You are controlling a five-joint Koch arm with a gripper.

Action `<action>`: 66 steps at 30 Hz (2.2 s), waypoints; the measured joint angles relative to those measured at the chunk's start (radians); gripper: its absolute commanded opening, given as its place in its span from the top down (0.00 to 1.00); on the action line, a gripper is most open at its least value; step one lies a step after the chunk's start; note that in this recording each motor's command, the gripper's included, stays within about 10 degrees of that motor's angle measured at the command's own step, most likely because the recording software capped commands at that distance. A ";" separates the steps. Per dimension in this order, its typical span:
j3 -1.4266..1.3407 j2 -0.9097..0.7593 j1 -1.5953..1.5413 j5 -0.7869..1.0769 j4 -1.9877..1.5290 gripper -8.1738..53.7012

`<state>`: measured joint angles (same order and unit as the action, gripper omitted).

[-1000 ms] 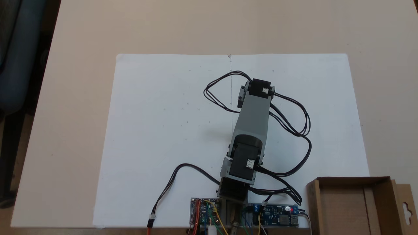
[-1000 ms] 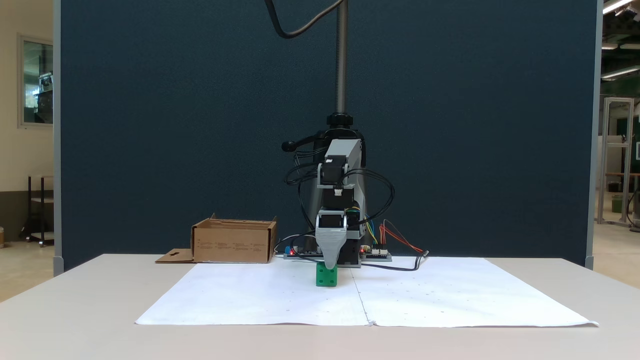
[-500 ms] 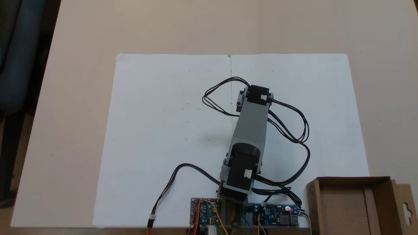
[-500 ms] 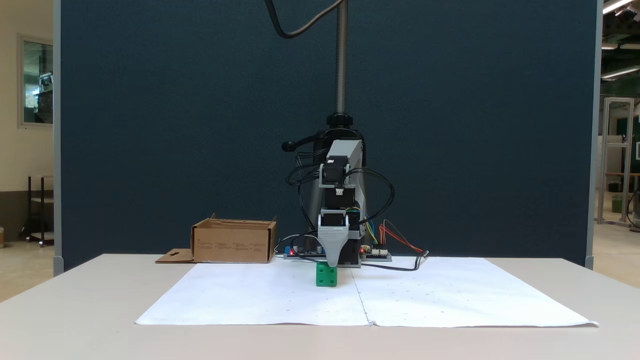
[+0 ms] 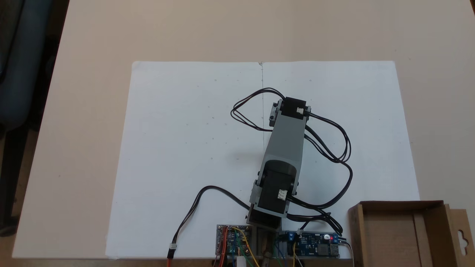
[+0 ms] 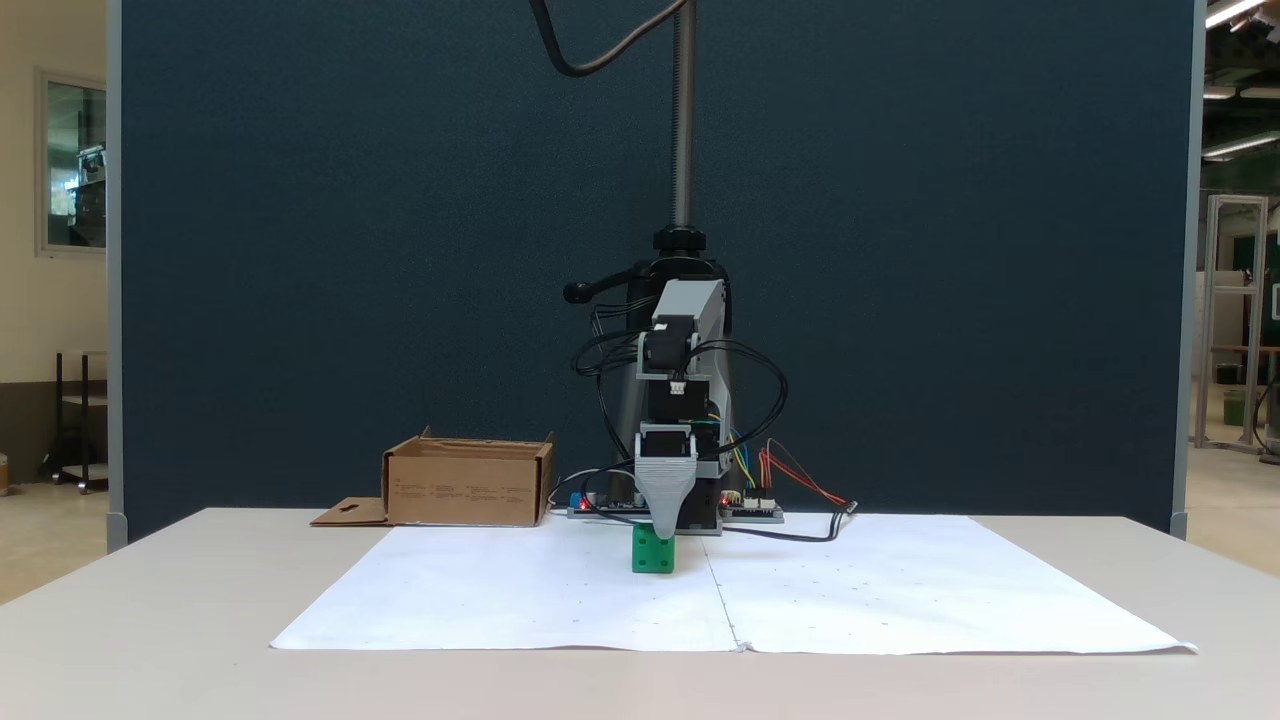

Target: Grasp a green dice and put it in the bin.

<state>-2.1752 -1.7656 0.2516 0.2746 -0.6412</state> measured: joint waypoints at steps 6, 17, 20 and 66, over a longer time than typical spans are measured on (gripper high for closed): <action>0.000 0.077 0.026 0.015 0.031 0.14; 0.000 0.130 0.061 0.037 0.086 0.16; 0.000 0.132 0.061 0.044 0.086 0.21; -0.074 0.137 0.097 0.051 0.210 0.67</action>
<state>-2.2488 -1.6291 0.3482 0.3252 -0.4310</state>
